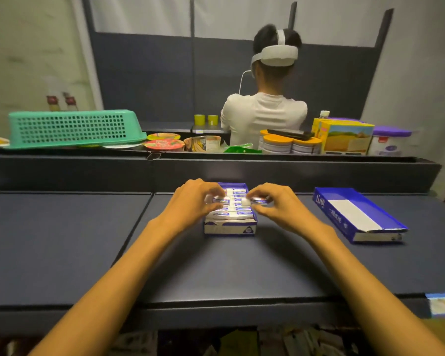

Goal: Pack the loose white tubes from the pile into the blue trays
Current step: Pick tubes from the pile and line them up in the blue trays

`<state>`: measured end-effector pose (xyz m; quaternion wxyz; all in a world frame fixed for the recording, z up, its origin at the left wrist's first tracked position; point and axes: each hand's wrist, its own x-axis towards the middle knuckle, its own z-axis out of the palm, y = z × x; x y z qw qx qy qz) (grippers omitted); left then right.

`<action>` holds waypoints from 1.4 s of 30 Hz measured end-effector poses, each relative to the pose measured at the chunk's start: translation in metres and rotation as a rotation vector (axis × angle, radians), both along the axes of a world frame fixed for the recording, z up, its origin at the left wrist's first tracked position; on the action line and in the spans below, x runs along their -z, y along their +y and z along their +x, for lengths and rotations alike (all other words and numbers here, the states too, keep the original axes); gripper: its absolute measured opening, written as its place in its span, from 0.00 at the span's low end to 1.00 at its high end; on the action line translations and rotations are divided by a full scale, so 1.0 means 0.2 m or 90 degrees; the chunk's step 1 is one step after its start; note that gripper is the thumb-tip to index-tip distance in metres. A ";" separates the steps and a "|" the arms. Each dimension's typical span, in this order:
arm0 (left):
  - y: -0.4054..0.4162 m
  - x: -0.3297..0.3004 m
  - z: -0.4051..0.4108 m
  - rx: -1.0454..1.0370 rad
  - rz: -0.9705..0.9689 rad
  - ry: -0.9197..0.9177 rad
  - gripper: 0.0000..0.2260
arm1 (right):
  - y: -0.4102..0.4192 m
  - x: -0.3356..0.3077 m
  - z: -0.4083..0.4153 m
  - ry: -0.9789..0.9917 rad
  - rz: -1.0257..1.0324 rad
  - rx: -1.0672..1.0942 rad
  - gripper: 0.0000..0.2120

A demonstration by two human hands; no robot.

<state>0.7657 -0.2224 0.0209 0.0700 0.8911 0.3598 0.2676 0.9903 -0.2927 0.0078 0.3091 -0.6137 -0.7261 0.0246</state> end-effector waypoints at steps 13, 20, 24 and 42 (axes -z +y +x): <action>-0.04 -0.06 0.10 -0.047 -0.101 0.200 0.11 | 0.03 0.02 0.08 0.049 0.016 -0.067 0.13; 0.01 -0.05 0.13 -0.040 -0.116 0.247 0.11 | 0.04 0.03 0.11 0.057 0.012 -0.060 0.14; 0.02 -0.05 0.12 -0.020 -0.120 0.260 0.11 | 0.05 0.04 0.11 0.064 0.001 -0.053 0.14; 0.06 -0.03 0.08 0.031 -0.113 0.261 0.11 | 0.07 -0.01 0.00 0.037 -0.107 -0.051 0.13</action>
